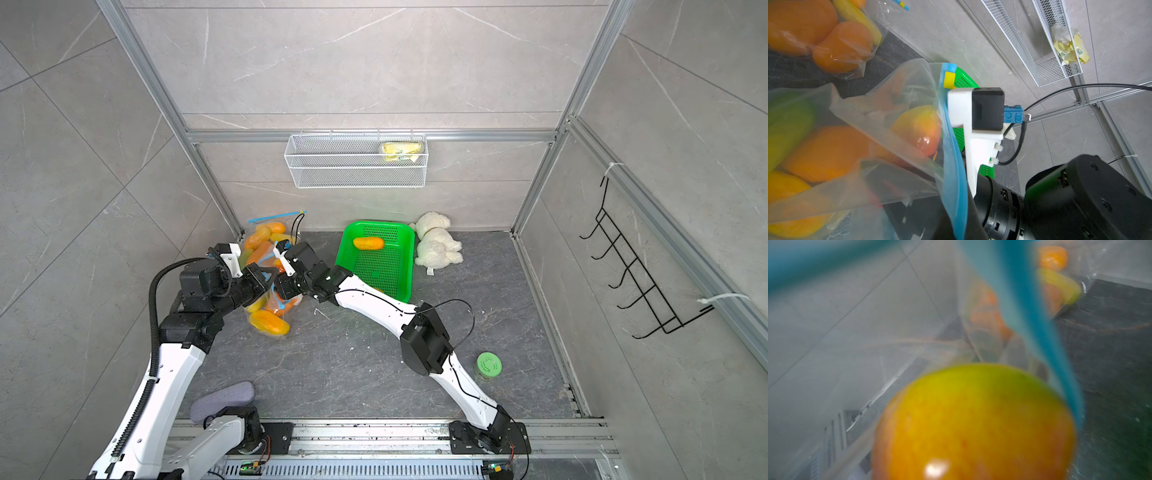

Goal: Place the mango in a zip-top bag and seal the zipper
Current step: Place the mango in the zipper food storage bag.

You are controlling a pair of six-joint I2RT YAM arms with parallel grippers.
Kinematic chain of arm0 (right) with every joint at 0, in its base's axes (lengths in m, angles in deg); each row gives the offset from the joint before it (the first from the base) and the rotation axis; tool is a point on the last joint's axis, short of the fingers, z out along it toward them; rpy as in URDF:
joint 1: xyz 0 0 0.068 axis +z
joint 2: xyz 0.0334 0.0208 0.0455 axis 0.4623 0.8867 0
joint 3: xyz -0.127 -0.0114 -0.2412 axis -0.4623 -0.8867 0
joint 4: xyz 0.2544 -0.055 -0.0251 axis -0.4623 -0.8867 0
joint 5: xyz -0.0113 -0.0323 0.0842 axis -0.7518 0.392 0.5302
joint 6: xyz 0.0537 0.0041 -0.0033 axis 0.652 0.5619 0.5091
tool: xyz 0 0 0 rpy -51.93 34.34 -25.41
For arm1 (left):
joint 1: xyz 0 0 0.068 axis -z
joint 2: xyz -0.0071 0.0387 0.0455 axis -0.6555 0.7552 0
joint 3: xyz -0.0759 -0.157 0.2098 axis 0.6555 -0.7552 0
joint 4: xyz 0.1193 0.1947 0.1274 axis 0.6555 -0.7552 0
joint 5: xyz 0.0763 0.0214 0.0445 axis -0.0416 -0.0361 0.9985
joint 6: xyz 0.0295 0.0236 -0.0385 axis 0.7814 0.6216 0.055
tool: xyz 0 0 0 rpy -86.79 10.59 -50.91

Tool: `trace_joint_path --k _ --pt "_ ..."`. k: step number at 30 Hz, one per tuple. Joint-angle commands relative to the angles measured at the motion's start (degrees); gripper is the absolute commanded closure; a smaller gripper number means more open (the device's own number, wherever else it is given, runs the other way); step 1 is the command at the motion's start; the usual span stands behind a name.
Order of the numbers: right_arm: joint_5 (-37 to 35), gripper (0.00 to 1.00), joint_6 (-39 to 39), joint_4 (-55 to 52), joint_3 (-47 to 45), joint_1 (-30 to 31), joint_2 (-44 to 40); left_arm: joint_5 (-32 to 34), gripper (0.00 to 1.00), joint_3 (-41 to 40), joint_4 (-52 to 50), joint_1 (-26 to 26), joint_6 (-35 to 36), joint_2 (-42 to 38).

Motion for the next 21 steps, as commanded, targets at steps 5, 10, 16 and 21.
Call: trace_joint_path --k 5,10,16,21 --pt "-12.9 0.61 6.5 -8.1 1.2 -2.3 -1.0 -2.5 1.00 1.7 0.9 0.4 1.7 -2.0" --pt "-13.3 0.61 7.6 -7.2 -2.6 -2.0 -4.4 -2.7 1.00 1.1 1.0 0.3 2.0 -1.0" --pt "2.3 0.51 10.6 11.4 -14.5 -1.8 -10.3 -3.3 1.00 0.5 1.8 0.3 1.5 -0.3" --pt "6.1 0.39 13.9 11.2 -9.7 -1.7 -7.6 -4.0 1.00 0.3 2.1 0.3 1.2 -0.3"
